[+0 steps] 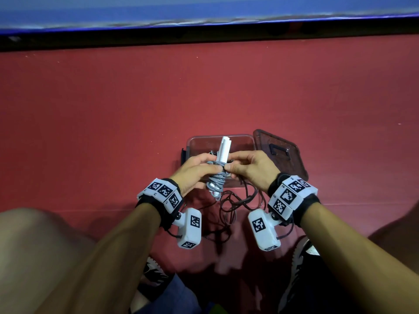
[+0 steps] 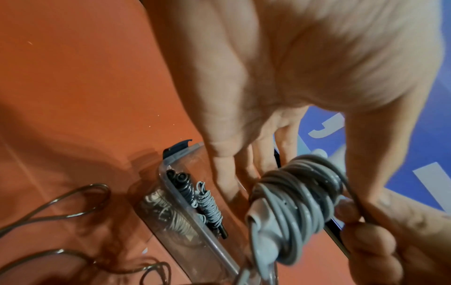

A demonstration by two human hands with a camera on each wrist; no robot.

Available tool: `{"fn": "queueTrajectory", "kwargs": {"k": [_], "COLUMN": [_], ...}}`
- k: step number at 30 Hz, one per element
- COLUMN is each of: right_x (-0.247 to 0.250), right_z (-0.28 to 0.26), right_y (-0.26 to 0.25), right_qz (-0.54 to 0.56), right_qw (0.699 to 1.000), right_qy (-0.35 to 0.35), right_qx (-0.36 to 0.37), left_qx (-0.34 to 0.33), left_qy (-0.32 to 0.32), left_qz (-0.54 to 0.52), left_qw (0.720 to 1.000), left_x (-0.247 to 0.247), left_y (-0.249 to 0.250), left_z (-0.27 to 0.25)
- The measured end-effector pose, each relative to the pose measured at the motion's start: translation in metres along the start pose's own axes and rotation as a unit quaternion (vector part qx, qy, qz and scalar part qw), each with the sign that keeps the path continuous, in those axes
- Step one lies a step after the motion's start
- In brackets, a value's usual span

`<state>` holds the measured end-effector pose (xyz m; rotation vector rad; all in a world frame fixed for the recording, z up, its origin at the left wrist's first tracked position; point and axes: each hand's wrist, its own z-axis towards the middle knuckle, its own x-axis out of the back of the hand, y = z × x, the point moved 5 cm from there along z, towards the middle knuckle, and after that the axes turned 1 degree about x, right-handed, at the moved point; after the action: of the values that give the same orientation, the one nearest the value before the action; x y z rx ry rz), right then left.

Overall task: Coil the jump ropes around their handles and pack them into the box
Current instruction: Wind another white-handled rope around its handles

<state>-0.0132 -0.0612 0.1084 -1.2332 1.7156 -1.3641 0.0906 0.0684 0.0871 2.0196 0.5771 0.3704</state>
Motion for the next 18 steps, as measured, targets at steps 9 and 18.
{"fn": "queueTrajectory", "kwargs": {"k": [9,18], "right_x": [0.002,0.008], "right_z": [0.003,0.009], "right_y": [-0.002,0.014], "right_qz": [-0.06,-0.11], "right_qw": [0.998,0.994], "right_qy": [-0.028,-0.026], "right_qx": [0.014,0.004], "left_qx": [-0.048,0.008], "left_qy": [0.025,0.038], "left_qz": [0.062,-0.011], "left_qw": [0.997,0.999], "left_x": [0.005,0.004], "left_y": [0.0,0.002], "left_z": [0.004,0.004]}}
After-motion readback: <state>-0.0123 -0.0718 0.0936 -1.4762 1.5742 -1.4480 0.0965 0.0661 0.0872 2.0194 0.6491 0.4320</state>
